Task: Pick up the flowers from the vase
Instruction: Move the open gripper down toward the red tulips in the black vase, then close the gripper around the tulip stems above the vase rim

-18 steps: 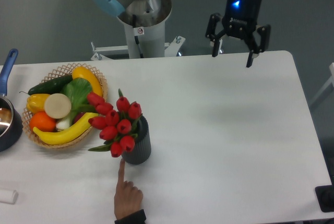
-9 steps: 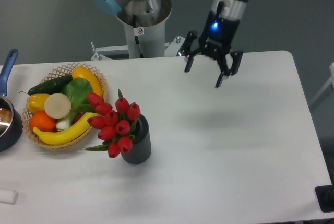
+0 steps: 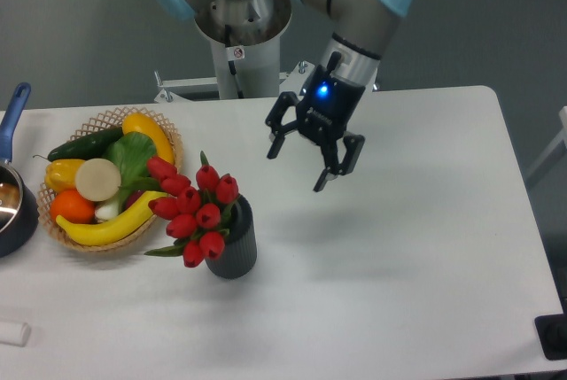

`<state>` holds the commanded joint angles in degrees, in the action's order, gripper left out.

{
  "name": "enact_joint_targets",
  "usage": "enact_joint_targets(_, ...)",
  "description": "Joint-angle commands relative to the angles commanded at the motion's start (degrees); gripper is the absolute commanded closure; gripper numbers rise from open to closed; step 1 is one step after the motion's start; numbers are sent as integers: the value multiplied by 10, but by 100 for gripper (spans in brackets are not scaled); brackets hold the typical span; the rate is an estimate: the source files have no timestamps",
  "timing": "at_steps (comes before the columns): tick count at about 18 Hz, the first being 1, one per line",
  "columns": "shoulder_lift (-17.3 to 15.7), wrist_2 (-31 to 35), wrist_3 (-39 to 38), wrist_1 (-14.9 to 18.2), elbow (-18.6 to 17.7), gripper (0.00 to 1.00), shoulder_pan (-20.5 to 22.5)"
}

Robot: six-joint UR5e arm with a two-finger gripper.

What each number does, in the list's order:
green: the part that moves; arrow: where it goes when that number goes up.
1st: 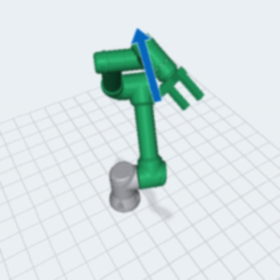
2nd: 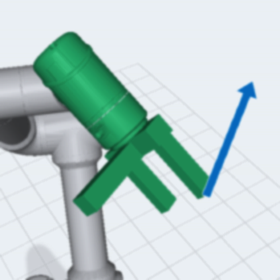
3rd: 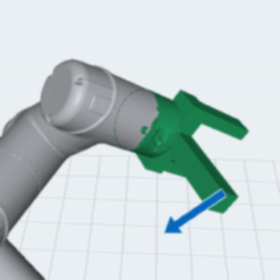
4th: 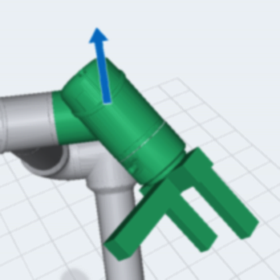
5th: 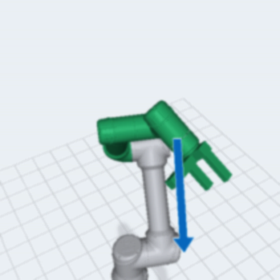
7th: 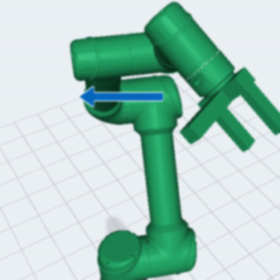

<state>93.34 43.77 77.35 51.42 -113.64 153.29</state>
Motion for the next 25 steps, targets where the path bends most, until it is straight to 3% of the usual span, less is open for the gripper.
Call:
enact_joint_targets(6,17,-4,-12,-32,3,0,-38)
enact_joint_targets(12,55,-5,-27,-67,25,0,-68)
enact_joint_targets(25,68,-5,-79,-75,39,0,-91)
